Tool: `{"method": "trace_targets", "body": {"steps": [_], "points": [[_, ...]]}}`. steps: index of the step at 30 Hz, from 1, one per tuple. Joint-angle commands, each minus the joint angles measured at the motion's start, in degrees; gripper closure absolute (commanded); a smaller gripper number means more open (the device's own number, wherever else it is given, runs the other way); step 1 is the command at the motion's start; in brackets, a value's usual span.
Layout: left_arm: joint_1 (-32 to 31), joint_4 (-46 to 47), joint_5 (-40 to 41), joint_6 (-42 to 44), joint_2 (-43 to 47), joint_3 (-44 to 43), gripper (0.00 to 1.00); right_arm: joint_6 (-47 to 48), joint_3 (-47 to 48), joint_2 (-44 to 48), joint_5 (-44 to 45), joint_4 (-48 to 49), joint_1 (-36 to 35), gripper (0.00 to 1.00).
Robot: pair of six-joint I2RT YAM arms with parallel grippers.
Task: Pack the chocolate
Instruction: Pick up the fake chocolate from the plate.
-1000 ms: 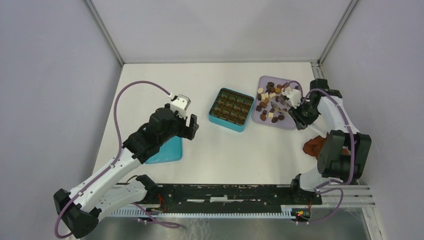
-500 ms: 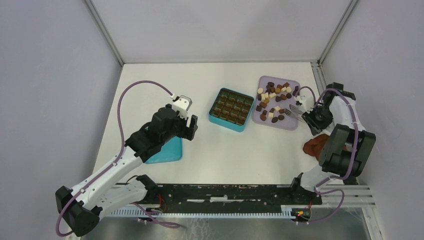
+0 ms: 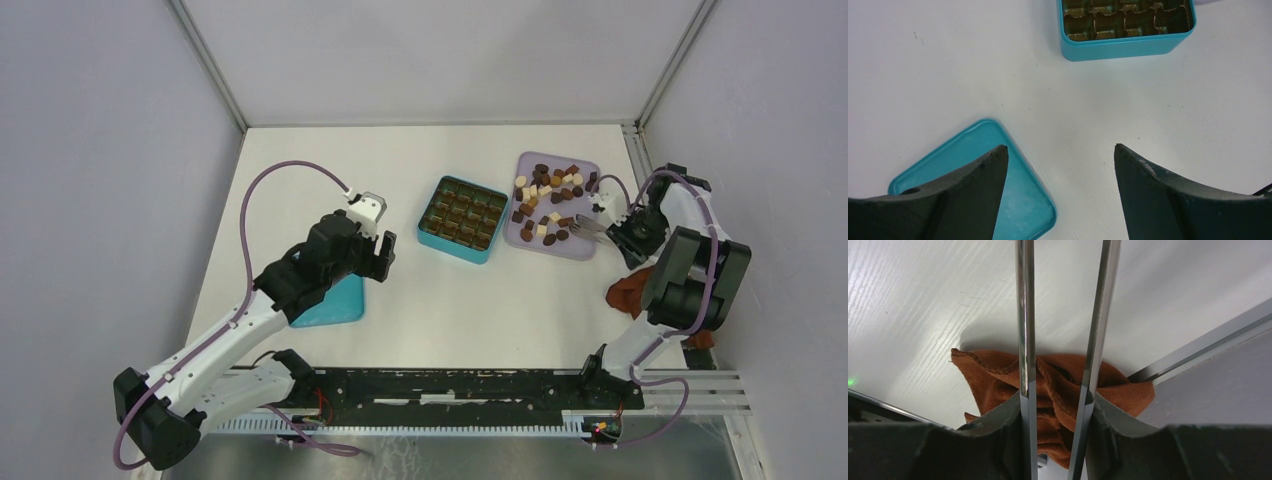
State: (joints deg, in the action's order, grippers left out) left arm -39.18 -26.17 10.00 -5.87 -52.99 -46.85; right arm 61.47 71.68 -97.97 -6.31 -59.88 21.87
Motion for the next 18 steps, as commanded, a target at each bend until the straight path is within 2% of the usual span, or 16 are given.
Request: {"method": "trace_targets", "body": {"steps": [1, 18], "points": [[0.23, 0.55, 0.28, 2.7, -0.5, -0.25, 0.18, 2.44, 4.29, -1.62, -1.14, -0.68, 0.3, 0.58], [0.24, 0.34, 0.79, 2.79, -1.04, -0.25, 0.18, 4.69, 7.53, -4.92, -3.69, -2.82, -1.41, 0.57]]}}
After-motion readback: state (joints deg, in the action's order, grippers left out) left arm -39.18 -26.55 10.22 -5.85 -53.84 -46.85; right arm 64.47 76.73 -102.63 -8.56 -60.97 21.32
